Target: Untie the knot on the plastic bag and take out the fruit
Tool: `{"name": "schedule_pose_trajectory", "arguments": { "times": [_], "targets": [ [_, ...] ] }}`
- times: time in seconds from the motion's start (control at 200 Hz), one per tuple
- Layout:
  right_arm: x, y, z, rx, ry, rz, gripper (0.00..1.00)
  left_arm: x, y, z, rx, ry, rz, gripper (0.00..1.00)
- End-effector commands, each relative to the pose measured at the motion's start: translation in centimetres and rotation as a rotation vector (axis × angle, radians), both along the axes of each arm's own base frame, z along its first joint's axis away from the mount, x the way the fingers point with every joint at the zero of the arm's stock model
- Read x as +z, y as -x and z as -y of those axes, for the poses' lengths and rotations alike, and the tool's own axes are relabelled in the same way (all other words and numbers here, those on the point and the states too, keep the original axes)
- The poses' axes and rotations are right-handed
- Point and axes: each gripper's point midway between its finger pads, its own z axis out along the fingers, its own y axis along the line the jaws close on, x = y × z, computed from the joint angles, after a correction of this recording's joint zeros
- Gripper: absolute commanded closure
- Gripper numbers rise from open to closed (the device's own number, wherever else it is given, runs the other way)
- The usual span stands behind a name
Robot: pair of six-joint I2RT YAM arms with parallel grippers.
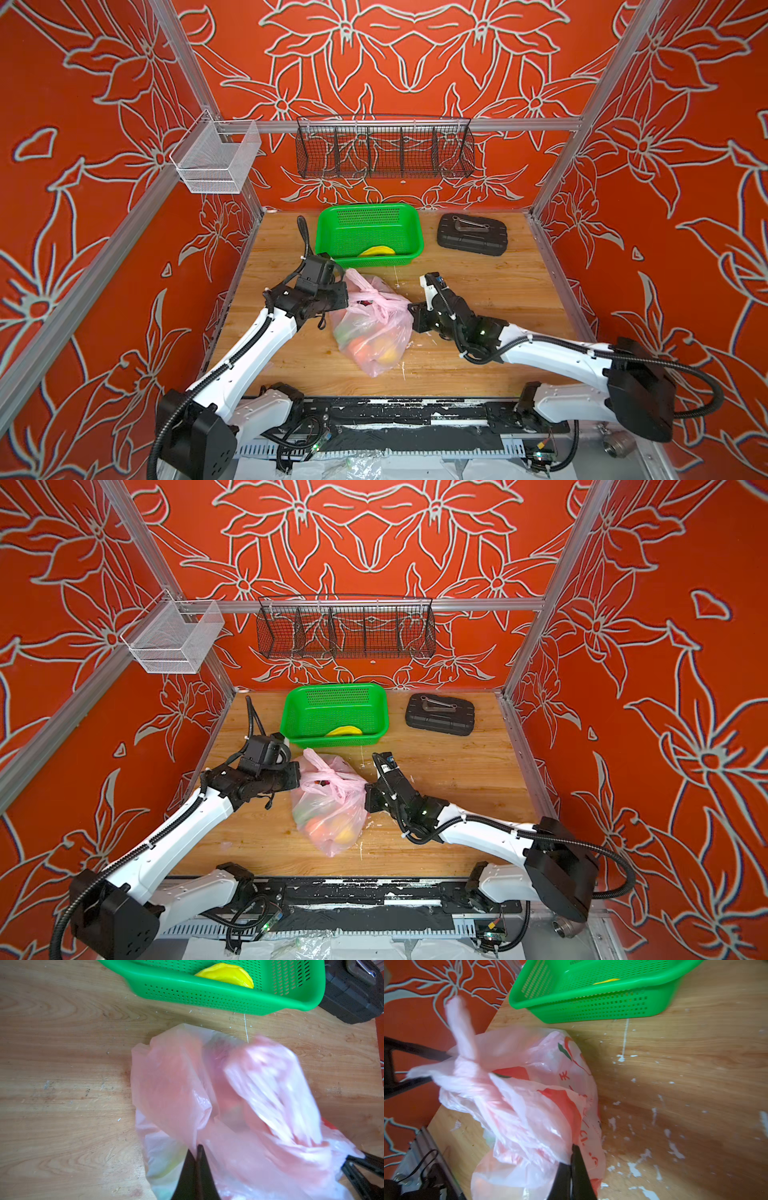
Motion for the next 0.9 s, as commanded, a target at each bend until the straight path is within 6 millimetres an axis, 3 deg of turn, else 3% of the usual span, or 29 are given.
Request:
{"name": "schedule_pose_trajectory", "arguments": {
  "times": [0.0,0.08,0.11,0.18,0.235,0.315,0.475,0.615,0.756,0.896],
  "targets": [
    [-0.8,-0.3,3.4,-0.099,0.066,0.005,1.0,0.1,0.3,-1.4,0.056,-0.016,0.006,1.0],
    [-0.1,-0.1,3.8,-0.108,0.051,0.027,1.0,0.5,0.4,-1.1,0.039,0.003,0.017,1.0],
    [0.2,-0.2,4.1,-0.119,0.051,0.032,0.95,0.7,0.4,-0.8,0.027,0.014,0.026,0.98],
    [1.0,-0.3,4.4,-0.133,0.049,0.045,0.76,1.7,0.4,0.0,-0.013,0.054,0.067,0.73],
    [2.3,-0.2,3.8,-0.091,0.041,0.07,0.67,2.7,0.4,0.5,-0.039,0.084,0.104,0.54],
    [4.4,0.2,2.5,-0.007,0.025,0.113,0.6,5.5,0.8,1.2,-0.084,0.127,0.197,0.4],
    [8.4,1.1,-0.3,0.142,0.017,0.21,0.52,9.5,1.2,3.0,-0.215,0.164,0.349,0.36],
    [10.2,1.6,-2.8,0.252,0.052,0.257,0.5,11.6,1.4,4.9,-0.376,0.119,0.455,0.33],
    [9.4,1.4,-4.7,0.314,0.135,0.224,0.49,11.8,1.3,5.5,-0.458,0.056,0.48,0.31],
    [7.0,0.6,-6.2,0.326,0.205,0.159,0.48,11.2,1.6,6.5,-0.515,0.046,0.503,0.3]
  ]
}}
